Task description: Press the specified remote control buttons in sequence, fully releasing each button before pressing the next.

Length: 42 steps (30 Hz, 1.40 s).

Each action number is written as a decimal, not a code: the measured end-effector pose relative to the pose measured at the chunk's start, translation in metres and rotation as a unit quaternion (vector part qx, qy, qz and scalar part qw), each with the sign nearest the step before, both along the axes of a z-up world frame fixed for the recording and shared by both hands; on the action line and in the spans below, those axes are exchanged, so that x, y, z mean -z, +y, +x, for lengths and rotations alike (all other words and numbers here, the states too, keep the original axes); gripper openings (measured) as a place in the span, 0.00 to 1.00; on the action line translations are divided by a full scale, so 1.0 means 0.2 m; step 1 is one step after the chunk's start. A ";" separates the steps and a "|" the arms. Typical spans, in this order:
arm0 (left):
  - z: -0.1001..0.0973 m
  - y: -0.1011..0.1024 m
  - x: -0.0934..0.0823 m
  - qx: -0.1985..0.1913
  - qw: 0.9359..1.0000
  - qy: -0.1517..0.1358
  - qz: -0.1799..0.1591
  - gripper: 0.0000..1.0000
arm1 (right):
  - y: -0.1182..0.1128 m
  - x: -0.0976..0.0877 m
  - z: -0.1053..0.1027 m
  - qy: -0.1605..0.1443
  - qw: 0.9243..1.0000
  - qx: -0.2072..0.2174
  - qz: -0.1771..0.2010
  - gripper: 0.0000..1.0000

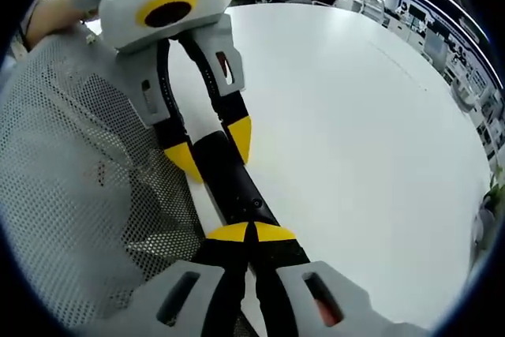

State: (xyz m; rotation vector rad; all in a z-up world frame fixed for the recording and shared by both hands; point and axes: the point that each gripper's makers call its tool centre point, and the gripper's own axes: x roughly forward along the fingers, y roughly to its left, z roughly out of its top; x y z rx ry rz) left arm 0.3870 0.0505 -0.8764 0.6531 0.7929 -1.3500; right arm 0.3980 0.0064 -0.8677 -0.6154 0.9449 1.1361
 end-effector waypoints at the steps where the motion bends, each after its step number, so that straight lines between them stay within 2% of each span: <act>1: 0.00 0.00 0.00 0.003 1.000 -0.003 0.001 0.25 | 0.00 0.00 0.00 0.001 1.000 -0.001 0.000 0.00; 8: 0.00 0.00 0.00 0.016 1.000 -0.012 0.006 0.25 | 0.00 0.00 0.00 -0.005 1.000 -0.010 -0.004 0.00; 11: 0.00 0.00 0.00 0.019 1.000 -0.013 0.006 0.25 | 0.01 -0.01 0.02 -0.021 1.000 -0.012 -0.005 0.00; 16: 0.00 0.00 0.00 0.019 1.000 -0.013 0.006 0.25 | 0.01 0.00 0.02 -0.017 1.000 -0.003 0.004 0.00; 21: 0.00 0.00 0.00 0.020 1.000 -0.013 0.007 0.25 | 0.00 0.00 0.03 0.002 1.000 0.027 0.015 0.00; 26: 0.00 0.00 0.00 0.021 1.000 -0.013 0.008 0.25 | 0.01 0.01 0.03 0.006 1.000 0.022 0.005 0.00; 30: 0.00 0.00 0.00 0.020 1.000 -0.013 0.008 0.25 | 0.00 0.01 0.04 0.031 0.998 0.050 0.018 0.00; 35: 0.00 0.00 0.00 0.019 1.000 -0.013 0.007 0.25 | 0.00 0.00 0.03 0.025 0.998 0.043 0.024 0.00; 42: 0.00 0.00 0.00 0.018 1.000 -0.012 0.009 0.25 | 0.00 0.00 0.03 0.036 0.998 0.044 0.024 0.00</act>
